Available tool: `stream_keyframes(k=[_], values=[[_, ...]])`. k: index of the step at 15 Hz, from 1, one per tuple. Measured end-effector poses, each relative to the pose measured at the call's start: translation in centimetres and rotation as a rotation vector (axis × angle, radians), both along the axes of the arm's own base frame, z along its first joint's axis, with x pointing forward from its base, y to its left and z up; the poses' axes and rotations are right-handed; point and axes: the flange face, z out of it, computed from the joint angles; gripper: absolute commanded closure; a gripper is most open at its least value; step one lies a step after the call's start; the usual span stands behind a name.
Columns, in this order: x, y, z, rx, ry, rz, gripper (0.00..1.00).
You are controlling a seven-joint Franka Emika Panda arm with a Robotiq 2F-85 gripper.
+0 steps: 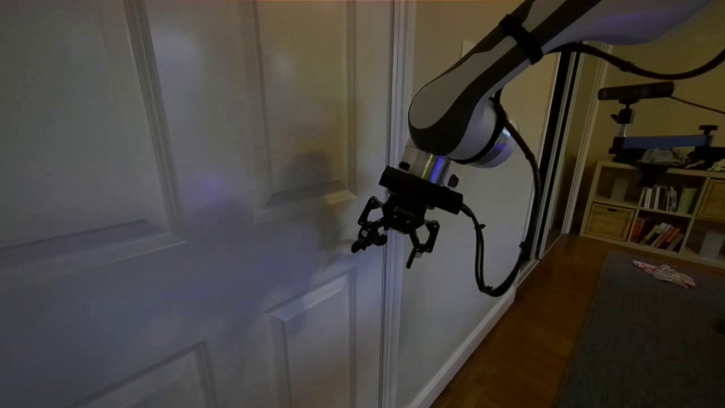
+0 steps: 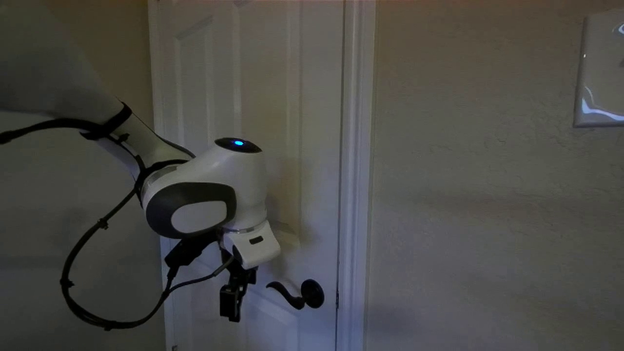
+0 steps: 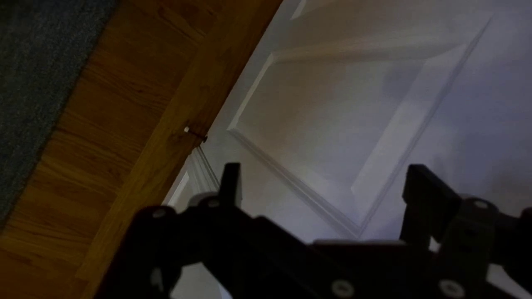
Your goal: Open the door
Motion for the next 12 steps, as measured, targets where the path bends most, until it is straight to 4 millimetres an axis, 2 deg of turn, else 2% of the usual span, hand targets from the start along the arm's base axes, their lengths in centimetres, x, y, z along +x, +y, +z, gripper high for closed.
stream_keyframes(k=[5,10,12], values=[[1.3,0.0,-1.4,0.046,-0.068,-0.213,0.00],[1.9,1.3,-0.1,0.060,-0.201,-0.353,0.00],[1.8,1.8,-0.2,0.061,-0.226,-0.385,0.14]])
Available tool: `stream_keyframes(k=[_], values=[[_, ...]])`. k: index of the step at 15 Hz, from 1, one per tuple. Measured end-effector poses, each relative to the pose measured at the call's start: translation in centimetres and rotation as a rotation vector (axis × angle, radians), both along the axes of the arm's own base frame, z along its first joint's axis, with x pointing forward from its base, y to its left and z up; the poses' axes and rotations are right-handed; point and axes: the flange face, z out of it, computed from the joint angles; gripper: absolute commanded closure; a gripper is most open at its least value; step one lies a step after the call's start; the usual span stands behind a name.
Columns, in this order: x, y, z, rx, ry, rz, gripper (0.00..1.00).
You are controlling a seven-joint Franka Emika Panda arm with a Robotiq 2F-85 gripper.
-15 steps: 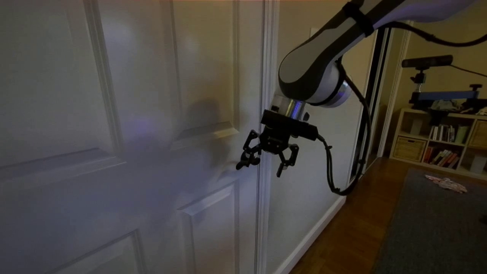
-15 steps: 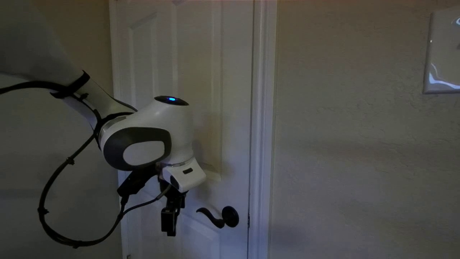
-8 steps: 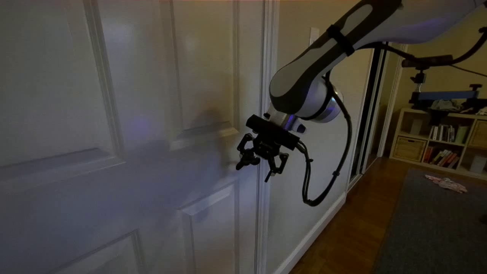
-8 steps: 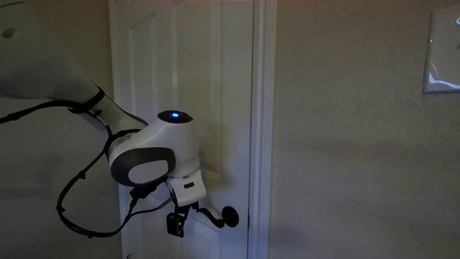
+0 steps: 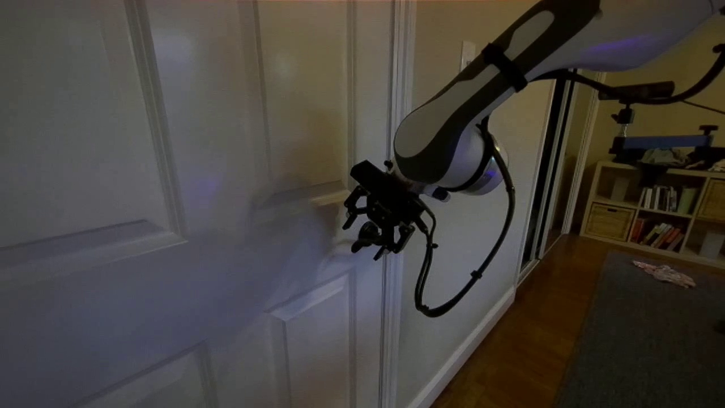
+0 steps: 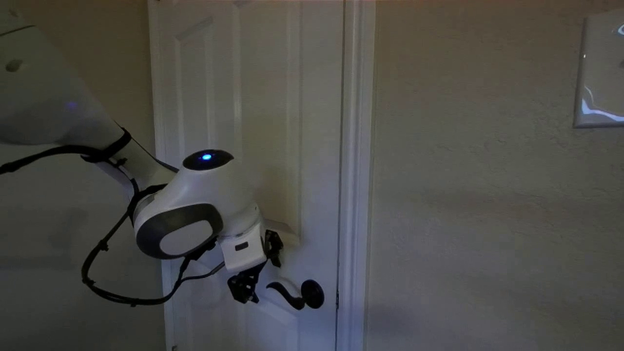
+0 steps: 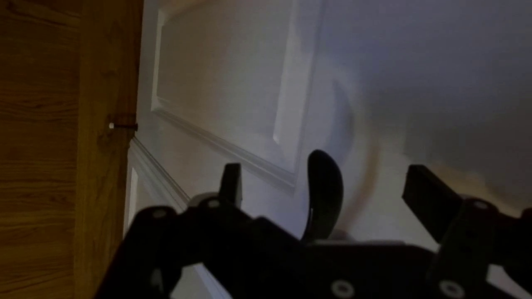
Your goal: Open the door
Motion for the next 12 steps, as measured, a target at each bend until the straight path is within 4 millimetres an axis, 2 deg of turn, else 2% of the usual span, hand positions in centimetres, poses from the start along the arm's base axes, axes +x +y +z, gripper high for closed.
stream_keyframes(k=[1,2,3,4,5,10,12], values=[[-0.1,0.1,-0.3,0.001,-0.003,-0.014,0.19],[-0.2,0.0,-0.9,0.001,0.000,-0.027,0.18],[-0.4,-0.2,-1.5,-0.001,0.007,-0.035,0.24],[-0.5,-0.4,-2.1,-0.002,0.015,-0.046,0.44],[-0.5,-0.7,-2.7,-0.006,0.019,-0.052,0.49],[0.0,-1.4,-2.1,-0.028,-0.043,-0.077,0.85],[0.3,-1.6,-1.6,-0.036,-0.066,-0.081,0.92]])
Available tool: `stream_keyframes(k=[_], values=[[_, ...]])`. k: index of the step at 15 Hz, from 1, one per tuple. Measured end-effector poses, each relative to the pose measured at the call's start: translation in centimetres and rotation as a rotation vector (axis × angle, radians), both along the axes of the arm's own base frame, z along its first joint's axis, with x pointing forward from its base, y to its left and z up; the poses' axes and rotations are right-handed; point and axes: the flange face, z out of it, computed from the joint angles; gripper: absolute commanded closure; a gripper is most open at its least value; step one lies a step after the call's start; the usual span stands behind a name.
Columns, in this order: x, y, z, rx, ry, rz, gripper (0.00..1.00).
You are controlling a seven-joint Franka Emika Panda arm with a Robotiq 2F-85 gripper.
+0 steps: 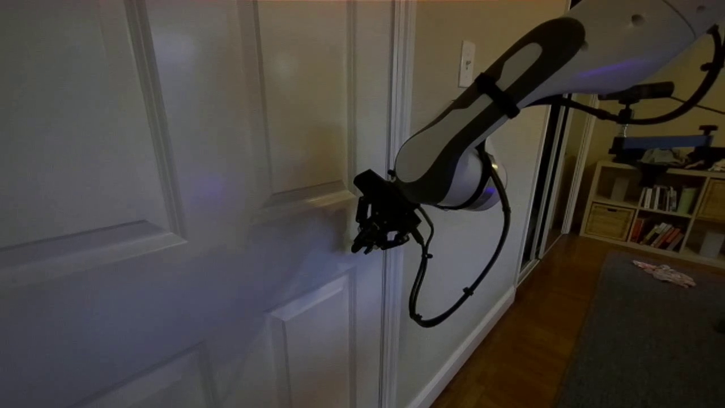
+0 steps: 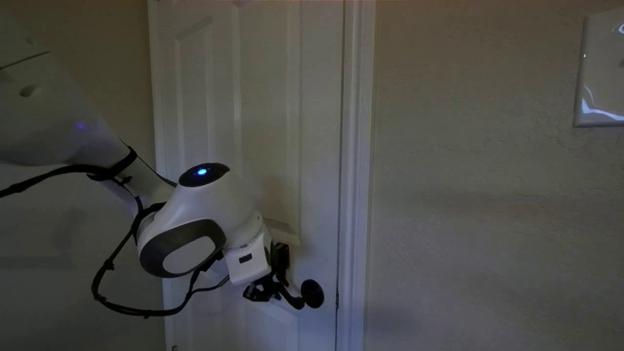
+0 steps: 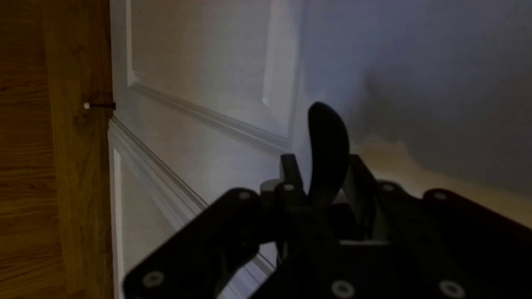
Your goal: Open the door
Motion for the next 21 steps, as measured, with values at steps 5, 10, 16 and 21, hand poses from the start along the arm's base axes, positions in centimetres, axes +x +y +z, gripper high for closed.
stream_keyframes(k=[5,10,16,21], values=[[0.1,0.1,0.1,0.001,-0.004,-0.007,0.88],[0.3,0.2,-0.6,-0.009,0.004,0.008,0.88],[1.7,0.9,-4.2,-0.050,0.038,0.071,0.88],[1.6,0.6,-5.8,-0.089,0.080,0.099,0.88]])
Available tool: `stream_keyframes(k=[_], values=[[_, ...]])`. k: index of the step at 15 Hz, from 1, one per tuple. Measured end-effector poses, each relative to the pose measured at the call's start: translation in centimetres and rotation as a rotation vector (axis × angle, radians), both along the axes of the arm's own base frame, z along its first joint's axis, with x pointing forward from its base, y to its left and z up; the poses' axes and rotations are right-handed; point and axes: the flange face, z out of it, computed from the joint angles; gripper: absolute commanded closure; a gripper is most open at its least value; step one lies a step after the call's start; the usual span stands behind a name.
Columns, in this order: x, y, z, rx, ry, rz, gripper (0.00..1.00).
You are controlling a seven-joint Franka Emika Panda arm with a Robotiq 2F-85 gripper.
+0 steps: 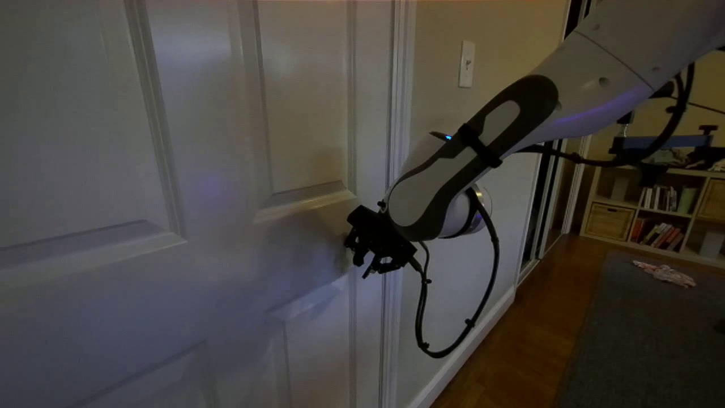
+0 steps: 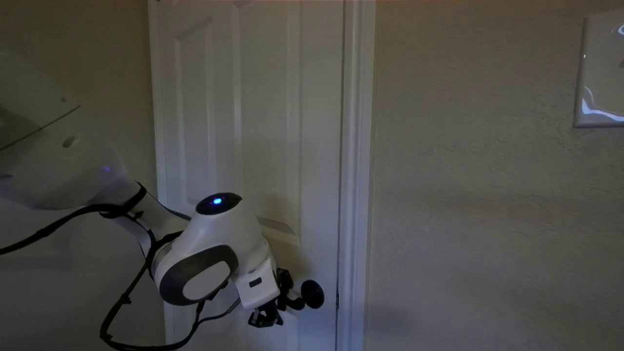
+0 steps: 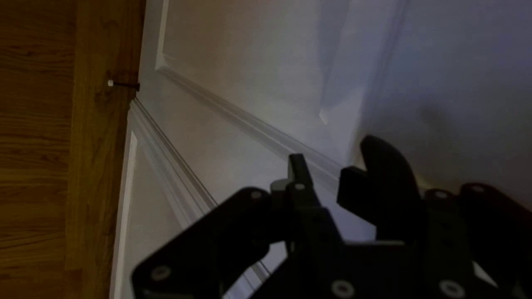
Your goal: Open the door
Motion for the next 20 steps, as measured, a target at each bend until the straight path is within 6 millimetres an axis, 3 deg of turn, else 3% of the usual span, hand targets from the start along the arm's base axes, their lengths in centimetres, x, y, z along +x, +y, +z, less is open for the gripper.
stream_keyframes(k=[14,18,20], values=[[-0.20,-0.17,-0.50,0.001,0.003,-0.009,0.88],[-0.17,-0.14,-0.40,0.006,-0.007,-0.014,0.96],[-0.16,-0.19,-0.39,0.017,-0.013,-0.018,0.92]])
